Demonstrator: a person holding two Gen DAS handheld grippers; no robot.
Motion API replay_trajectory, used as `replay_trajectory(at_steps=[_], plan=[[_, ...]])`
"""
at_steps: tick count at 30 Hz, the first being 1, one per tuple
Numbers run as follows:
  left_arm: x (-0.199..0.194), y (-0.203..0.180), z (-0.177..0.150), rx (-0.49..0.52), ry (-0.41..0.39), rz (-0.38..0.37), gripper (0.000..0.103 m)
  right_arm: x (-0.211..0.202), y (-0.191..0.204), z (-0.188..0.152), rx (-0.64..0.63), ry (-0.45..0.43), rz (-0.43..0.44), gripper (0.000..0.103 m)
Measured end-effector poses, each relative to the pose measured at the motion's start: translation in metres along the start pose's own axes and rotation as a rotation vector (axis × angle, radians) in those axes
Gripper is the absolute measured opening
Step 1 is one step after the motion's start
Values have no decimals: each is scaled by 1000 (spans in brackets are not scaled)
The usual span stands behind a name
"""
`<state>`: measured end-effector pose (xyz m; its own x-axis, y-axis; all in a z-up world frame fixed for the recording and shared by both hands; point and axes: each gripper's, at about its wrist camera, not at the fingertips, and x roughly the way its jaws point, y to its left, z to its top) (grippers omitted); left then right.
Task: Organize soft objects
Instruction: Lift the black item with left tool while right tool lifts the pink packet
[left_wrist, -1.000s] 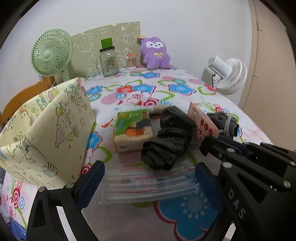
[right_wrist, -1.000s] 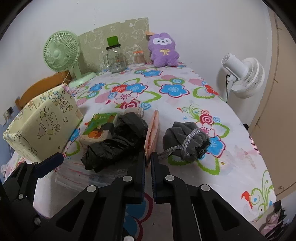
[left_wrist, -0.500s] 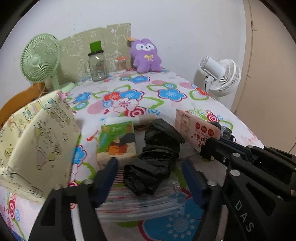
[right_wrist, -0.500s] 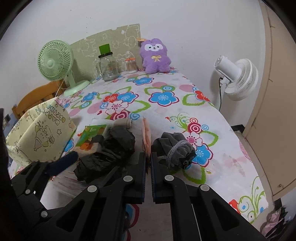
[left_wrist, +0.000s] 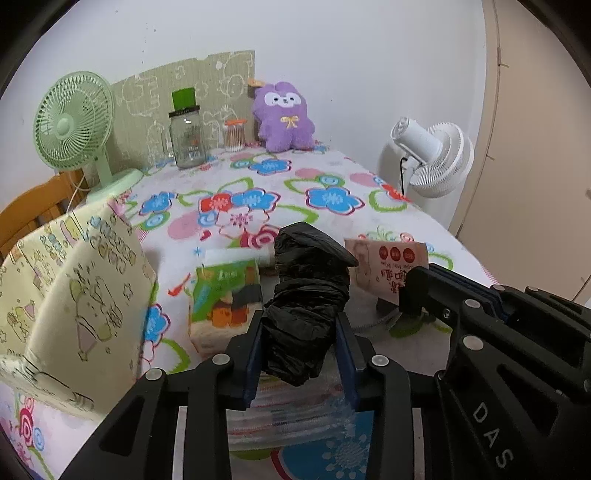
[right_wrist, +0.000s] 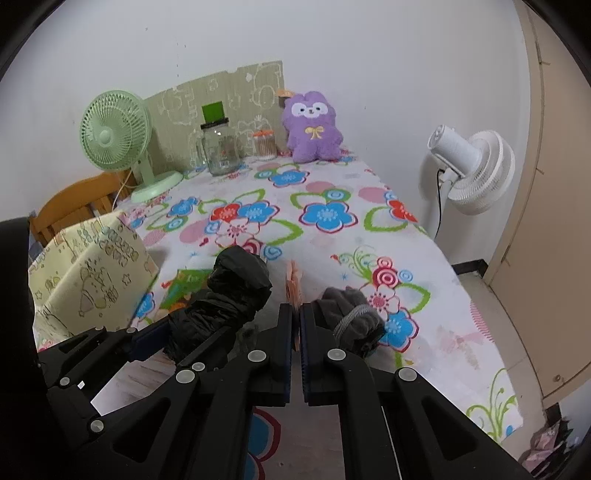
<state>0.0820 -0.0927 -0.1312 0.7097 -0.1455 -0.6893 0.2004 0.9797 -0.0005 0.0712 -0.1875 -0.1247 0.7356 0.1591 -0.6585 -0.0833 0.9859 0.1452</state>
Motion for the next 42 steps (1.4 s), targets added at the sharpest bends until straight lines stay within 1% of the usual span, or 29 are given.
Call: replay_trajectory(at_steps=[12,22,27,34,42], plan=[[-21,5,20,-9,-42,4,35,-22,6,22,-9,-70,-6,6],[-47,11,39,-16,-95,26,35,-45,18,44,-23,-128,-1,6],[-57,15,46,-16,-97,29,35,-56,25,52,-27,-150,-8,6],[-70,23,49,-21,-120,36,35,-66,35,56,-33,-162,-12,6],[-83,38,51,-36,-140,55,35,-74,53,62,-47,-170,10,6]])
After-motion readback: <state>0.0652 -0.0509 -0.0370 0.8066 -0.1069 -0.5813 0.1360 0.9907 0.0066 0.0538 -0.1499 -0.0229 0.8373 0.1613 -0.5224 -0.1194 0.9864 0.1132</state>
